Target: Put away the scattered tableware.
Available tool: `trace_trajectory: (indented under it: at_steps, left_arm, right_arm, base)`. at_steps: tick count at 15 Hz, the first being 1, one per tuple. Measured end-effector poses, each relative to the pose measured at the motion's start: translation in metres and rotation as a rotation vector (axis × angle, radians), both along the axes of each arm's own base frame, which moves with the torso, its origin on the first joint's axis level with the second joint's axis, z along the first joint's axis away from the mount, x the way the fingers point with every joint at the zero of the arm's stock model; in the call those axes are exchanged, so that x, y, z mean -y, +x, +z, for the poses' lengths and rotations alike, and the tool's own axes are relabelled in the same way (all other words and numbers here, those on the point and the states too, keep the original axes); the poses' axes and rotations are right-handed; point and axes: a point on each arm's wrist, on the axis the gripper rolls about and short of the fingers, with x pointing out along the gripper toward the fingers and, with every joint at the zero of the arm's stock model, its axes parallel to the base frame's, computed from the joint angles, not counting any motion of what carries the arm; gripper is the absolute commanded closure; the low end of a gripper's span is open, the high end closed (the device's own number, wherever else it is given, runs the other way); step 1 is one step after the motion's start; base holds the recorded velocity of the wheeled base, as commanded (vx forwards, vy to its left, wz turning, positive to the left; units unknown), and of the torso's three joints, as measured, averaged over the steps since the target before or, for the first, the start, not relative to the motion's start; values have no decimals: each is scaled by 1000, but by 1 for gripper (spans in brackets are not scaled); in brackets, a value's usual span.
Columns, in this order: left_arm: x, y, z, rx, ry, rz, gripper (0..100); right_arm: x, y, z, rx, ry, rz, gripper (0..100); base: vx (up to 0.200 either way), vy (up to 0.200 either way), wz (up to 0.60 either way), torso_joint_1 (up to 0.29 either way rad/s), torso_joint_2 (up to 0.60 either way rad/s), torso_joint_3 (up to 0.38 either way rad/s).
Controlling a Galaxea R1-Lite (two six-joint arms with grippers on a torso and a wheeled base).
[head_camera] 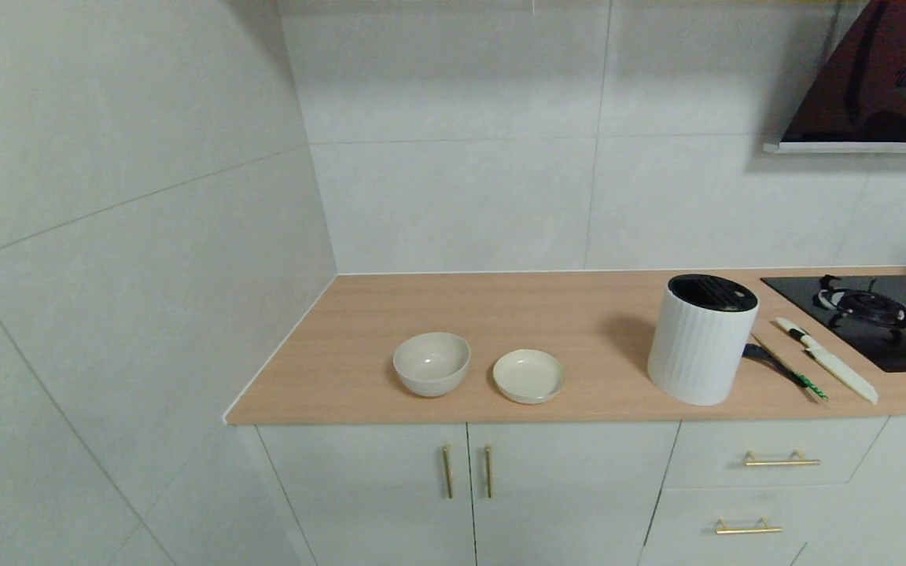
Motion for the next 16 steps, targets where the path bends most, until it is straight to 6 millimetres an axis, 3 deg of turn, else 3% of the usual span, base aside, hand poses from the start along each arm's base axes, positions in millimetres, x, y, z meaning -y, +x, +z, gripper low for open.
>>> trace_trajectory:
  at_steps: [2,16]
  left_arm:
    - [0,0,0,0,0,0,0]
    - [0,0,0,0,1,0,0]
  right_arm:
    - [0,0,0,0,0,1,0]
    - [0,0,0,0,0,0,0]
  base:
    - [0,200,0,2,5,-2]
    - [0,0,0,0,0,0]
